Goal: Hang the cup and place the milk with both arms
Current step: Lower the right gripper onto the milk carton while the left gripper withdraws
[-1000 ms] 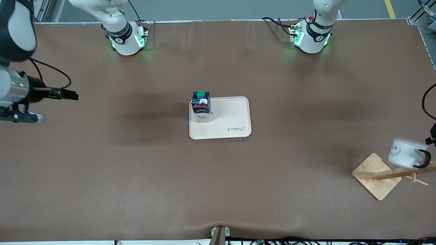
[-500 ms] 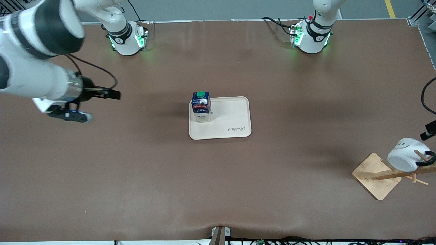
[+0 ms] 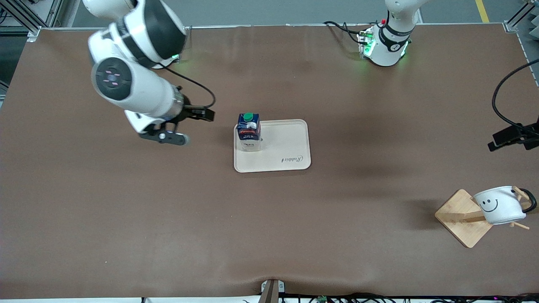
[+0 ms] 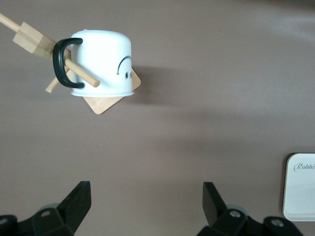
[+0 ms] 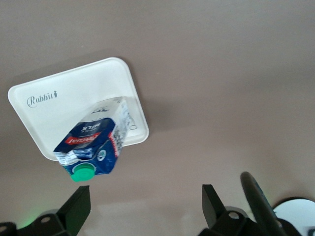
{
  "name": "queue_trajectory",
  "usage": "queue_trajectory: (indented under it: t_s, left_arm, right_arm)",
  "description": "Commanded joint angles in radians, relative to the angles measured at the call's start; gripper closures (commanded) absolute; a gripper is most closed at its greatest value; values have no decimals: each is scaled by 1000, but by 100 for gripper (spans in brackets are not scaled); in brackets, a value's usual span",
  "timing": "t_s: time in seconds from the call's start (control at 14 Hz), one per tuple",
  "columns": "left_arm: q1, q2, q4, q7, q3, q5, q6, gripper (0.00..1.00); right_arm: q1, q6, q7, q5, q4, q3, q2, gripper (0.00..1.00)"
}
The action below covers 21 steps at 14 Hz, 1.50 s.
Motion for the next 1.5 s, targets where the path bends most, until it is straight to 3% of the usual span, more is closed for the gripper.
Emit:
queue_trajectory:
  t_s: [0.0,0.43,0.64,0.71,0.86,0.93,1.14,1.21,1.36,1.43]
  left_arm:
    - [0,-20,0,-2,3,22,-32,0]
    - [3,-38,43,19,-37,21,-101,0]
    - [-1,-90,38,1,-51,11,-119,0]
    - [0,-95,37,-14,-86,10,-122,0]
    - [-27,-122,26,-51,-88,8,-147,0]
    - [-79,-128,20,-74,-68,11,-176,0]
    - [-281,-180,-31,-155,108,8,-184,0]
    - [-341,-199,-60,-175,158,7,-181,0]
    - [-429,-213,-81,-205,237,7,-181,0]
    - [-460,-217,-91,-206,266,7,-181,0]
  right_arm:
    - [80,100,92,18,-23,-14,30,0]
    - [174,239,137,6,-58,-17,76,0]
    - [222,262,211,-71,-60,-17,111,0]
    - [226,264,228,-76,-60,-15,117,0]
    - [234,267,229,-76,-63,-14,128,0]
    - [251,289,240,-76,-67,-14,134,0]
    - [286,401,262,-85,-148,-18,139,0]
    - [286,406,263,-106,-156,-17,139,15]
    - [274,376,257,-123,-149,-18,131,100]
    - [269,322,257,-126,-130,-21,128,100]
